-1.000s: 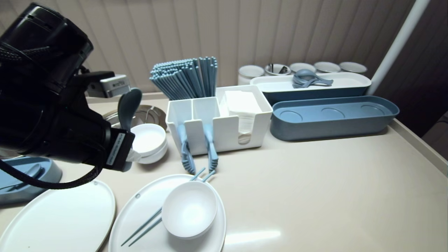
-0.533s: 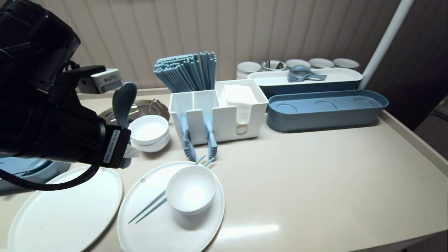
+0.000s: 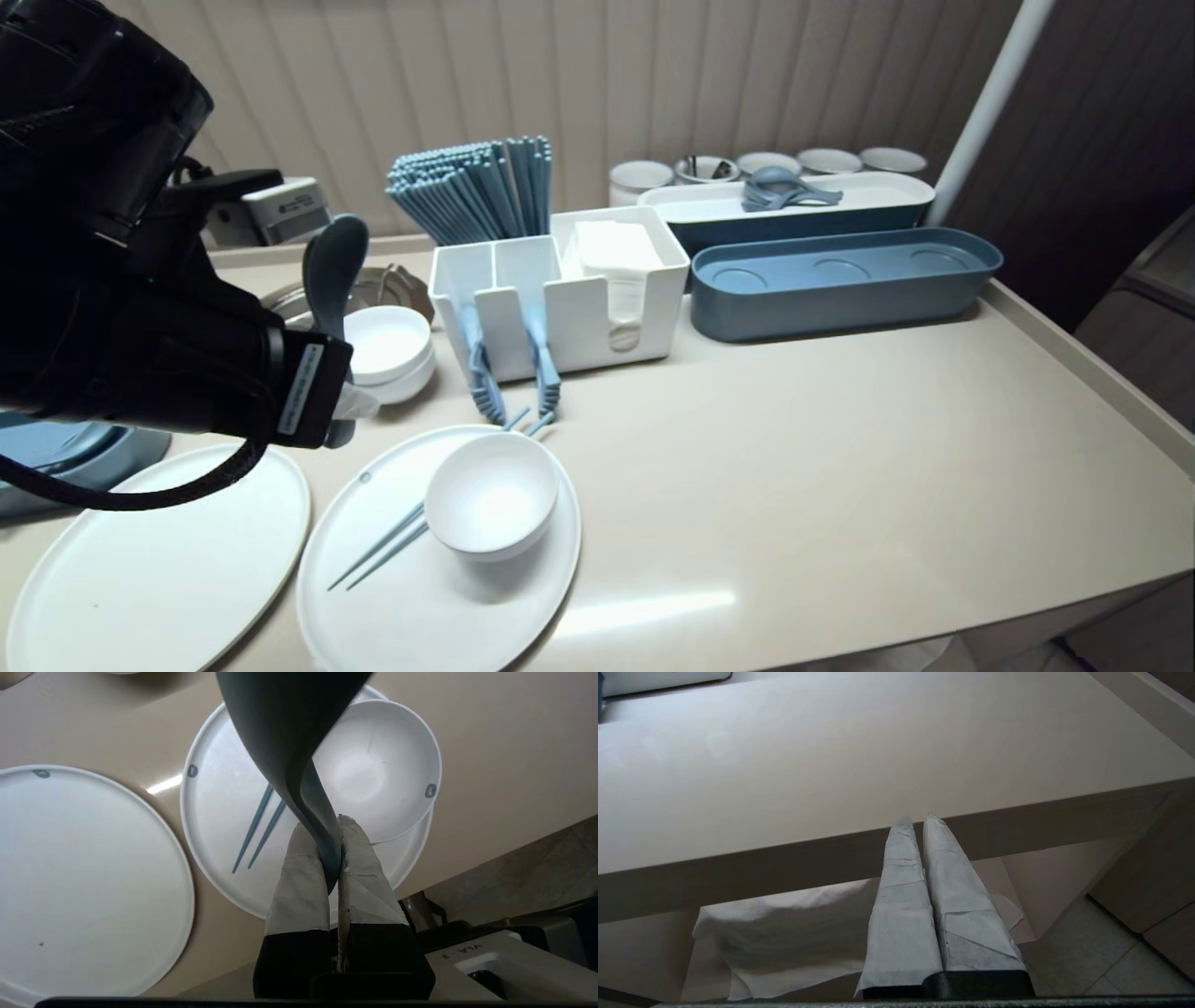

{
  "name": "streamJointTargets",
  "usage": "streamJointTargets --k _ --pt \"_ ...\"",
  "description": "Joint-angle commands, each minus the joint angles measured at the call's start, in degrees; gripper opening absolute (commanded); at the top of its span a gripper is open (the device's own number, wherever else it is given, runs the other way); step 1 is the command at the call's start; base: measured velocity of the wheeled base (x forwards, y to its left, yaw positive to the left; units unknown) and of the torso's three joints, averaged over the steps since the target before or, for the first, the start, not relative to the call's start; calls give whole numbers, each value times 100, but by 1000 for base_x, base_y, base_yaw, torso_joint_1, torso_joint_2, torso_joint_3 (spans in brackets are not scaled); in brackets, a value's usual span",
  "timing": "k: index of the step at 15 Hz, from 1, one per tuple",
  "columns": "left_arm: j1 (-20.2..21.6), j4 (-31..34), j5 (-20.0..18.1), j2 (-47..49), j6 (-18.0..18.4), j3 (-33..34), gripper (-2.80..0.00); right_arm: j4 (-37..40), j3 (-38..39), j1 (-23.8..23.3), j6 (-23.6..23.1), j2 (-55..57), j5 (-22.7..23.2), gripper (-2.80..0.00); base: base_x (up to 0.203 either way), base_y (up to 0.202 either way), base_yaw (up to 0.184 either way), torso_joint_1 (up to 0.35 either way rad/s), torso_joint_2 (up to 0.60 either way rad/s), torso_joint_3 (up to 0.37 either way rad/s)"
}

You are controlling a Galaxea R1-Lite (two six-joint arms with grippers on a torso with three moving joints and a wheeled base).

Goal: Put the spoon back from the bowl

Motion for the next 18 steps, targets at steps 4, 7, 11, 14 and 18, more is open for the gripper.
streamJointTargets --k 4,7,11,14,18 --pt "8 46 12 -64 -10 -3 -280 1 0 4 0 -2 -2 -280 0 184 -3 4 4 3" --pt "8 46 12 -64 -10 -3 -280 1 0 7 0 -2 3 -280 0 194 -3 1 4 4" --pt "8 46 12 -29 -10 5 -280 1 0 4 0 -2 7 -280 0 197 -2 2 2 4" --pt "8 46 12 -37 -10 5 -280 1 0 4 0 -2 0 -280 0 196 -2 2 5 4" --pt "17 241 28 -38 1 -21 -280 1 0 5 0 -2 -2 -280 0 198 -1 1 2 3"
